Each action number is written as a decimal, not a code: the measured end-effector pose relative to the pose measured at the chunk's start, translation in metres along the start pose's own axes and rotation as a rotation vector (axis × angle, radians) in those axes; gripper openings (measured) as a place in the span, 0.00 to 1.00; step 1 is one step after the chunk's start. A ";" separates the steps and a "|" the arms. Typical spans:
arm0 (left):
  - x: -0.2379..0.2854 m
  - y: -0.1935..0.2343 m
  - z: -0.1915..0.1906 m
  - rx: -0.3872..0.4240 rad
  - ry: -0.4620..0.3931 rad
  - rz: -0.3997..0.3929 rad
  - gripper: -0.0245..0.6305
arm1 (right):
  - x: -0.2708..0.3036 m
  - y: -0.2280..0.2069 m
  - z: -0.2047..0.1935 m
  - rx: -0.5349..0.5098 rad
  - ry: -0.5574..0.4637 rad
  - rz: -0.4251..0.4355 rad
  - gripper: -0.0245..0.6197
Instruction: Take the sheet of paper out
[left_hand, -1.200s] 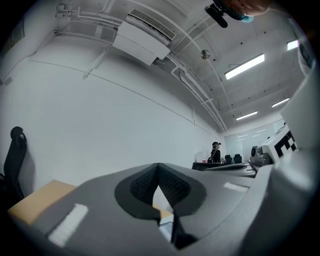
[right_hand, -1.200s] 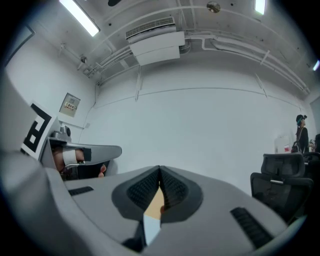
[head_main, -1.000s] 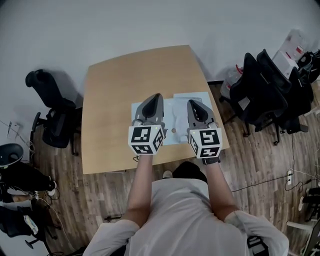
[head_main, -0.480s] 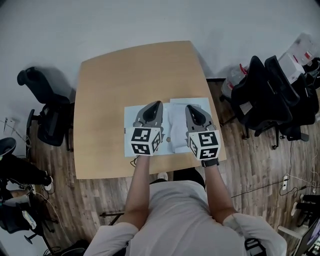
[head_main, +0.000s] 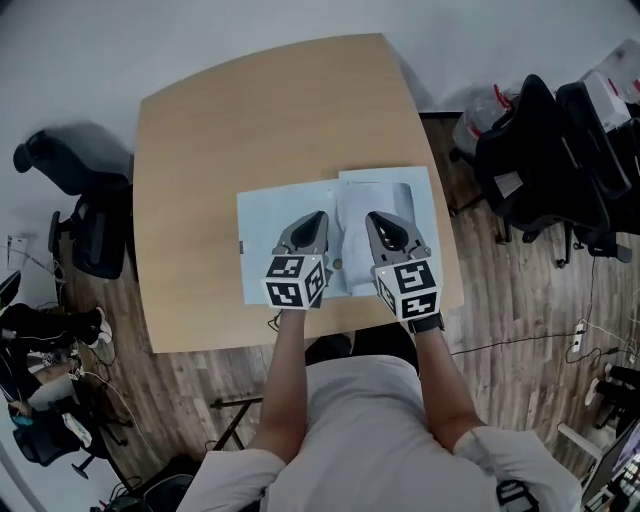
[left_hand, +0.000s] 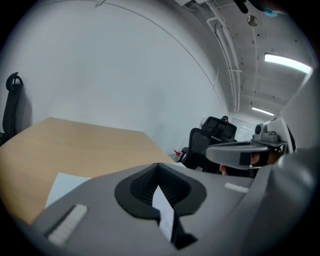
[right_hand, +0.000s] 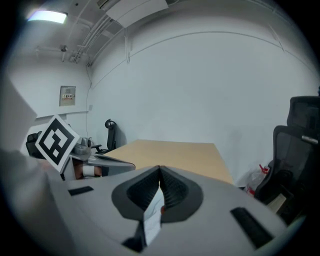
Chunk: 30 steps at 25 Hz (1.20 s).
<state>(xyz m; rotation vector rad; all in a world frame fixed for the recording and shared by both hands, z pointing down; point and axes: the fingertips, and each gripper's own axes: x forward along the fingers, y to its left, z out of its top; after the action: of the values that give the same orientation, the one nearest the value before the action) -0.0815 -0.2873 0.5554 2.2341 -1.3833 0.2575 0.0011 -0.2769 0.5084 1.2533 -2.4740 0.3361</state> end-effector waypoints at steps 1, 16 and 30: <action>0.004 0.001 -0.010 -0.012 0.022 -0.004 0.05 | 0.002 -0.001 -0.008 0.007 0.017 0.002 0.06; 0.058 0.007 -0.099 -0.125 0.275 -0.053 0.05 | 0.039 -0.022 -0.062 0.069 0.150 0.041 0.06; 0.080 -0.003 -0.152 -0.167 0.467 -0.098 0.31 | 0.064 -0.043 -0.072 0.106 0.193 0.040 0.06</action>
<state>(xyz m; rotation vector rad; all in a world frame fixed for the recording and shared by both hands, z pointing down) -0.0267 -0.2721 0.7175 1.9361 -1.0042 0.5660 0.0154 -0.3227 0.6028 1.1533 -2.3453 0.5781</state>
